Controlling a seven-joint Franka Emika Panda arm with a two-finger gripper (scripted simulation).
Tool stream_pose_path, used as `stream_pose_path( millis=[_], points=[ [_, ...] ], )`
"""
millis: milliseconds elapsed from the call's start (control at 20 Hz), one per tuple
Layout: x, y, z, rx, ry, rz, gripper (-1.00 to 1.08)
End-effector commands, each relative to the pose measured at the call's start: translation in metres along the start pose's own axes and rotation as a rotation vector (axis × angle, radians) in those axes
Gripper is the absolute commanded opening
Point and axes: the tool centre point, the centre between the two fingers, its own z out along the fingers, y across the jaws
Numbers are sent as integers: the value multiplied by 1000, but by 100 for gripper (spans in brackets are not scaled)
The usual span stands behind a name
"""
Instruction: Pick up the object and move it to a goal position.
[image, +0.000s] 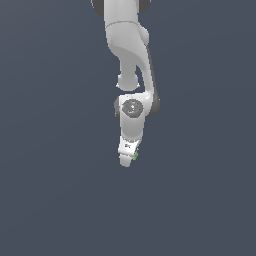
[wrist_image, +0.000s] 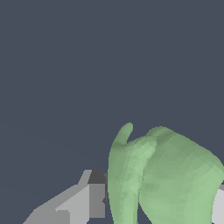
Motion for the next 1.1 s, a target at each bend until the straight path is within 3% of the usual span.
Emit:
stream_pose_path(
  millis=[0,550,1050],
  points=[
    [0,0,0,0,0,0,-100],
    [-8,4,-12,0,0,0,-100],
    [-57,28,-81,0,1,-1,-100]
  ],
)
